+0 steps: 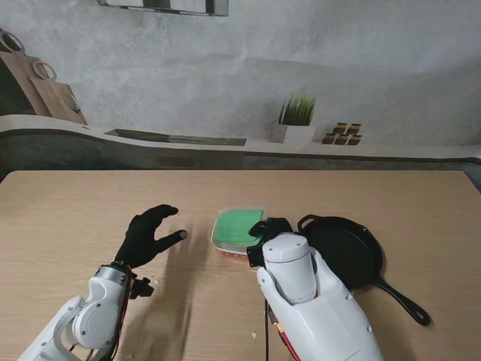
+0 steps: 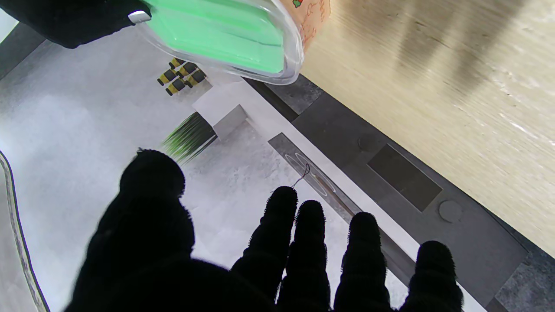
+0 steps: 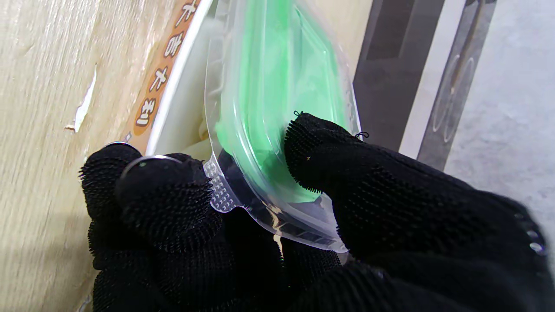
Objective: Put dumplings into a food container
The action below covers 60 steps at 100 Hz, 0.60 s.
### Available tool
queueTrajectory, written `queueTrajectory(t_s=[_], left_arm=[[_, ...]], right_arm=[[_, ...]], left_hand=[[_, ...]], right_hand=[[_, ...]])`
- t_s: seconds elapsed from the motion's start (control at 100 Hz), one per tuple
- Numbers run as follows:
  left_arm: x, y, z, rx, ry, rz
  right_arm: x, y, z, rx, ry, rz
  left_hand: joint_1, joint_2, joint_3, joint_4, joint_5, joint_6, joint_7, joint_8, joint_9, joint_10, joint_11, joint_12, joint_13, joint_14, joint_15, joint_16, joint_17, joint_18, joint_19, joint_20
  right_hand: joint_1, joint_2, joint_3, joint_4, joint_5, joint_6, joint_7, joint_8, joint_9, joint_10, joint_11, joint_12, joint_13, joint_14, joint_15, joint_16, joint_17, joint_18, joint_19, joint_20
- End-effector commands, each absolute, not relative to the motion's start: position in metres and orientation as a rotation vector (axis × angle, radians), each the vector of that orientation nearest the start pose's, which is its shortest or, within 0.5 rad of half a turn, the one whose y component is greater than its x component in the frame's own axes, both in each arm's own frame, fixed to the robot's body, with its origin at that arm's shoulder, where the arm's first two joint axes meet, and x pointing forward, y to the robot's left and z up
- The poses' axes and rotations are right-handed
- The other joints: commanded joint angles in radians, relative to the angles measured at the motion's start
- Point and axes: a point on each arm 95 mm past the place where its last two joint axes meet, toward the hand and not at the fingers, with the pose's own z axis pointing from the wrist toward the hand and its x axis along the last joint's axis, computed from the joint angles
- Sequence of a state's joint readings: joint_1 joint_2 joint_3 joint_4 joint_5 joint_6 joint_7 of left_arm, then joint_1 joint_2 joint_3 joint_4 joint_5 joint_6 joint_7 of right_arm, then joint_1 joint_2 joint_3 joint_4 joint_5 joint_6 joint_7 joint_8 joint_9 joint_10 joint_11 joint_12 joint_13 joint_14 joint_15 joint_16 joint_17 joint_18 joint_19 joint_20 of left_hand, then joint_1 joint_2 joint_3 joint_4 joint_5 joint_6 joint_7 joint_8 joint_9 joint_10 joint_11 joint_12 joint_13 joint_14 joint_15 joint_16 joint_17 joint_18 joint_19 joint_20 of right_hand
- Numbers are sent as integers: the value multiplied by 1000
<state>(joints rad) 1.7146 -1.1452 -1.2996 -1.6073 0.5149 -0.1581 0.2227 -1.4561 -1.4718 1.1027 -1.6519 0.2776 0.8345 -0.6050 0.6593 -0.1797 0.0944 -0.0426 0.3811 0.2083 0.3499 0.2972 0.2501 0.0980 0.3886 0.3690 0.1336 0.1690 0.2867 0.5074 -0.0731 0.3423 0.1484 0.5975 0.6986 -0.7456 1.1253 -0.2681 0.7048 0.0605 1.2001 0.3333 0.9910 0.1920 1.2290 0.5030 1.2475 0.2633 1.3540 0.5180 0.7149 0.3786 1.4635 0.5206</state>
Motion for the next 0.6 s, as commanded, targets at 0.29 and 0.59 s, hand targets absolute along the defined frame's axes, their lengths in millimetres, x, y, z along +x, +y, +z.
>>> queueTrajectory(t_s=[0.29, 0.59], left_arm=[[365, 15, -343, -1621, 1018, -1908], [365, 16, -343, -1621, 1023, -1906]], right_arm=[[408, 109, -321, -3086, -309, -1457], [406, 104, -326, -3146, -654, -1456]], left_hand=[[20, 27, -21, 35, -25, 7, -14, -10, -31, 17, -17, -11, -33, -8, -18, -1, -16, -20, -12, 14], [24, 16, -14, 36, -25, 7, -14, -9, -31, 18, -17, -11, -33, -7, -18, -1, -16, -19, -12, 14]], right_hand=[[90, 67, 0, 13, -27, -23, 26, -10, -13, 4, 59, -2, 45, 79, -3, -8, -19, -8, 74, 35], [-23, 100, -70, 34, -278, 2, -17, -60, -282, -23, 43, 14, -207, 83, -2, 36, -187, -1, 38, 43]])
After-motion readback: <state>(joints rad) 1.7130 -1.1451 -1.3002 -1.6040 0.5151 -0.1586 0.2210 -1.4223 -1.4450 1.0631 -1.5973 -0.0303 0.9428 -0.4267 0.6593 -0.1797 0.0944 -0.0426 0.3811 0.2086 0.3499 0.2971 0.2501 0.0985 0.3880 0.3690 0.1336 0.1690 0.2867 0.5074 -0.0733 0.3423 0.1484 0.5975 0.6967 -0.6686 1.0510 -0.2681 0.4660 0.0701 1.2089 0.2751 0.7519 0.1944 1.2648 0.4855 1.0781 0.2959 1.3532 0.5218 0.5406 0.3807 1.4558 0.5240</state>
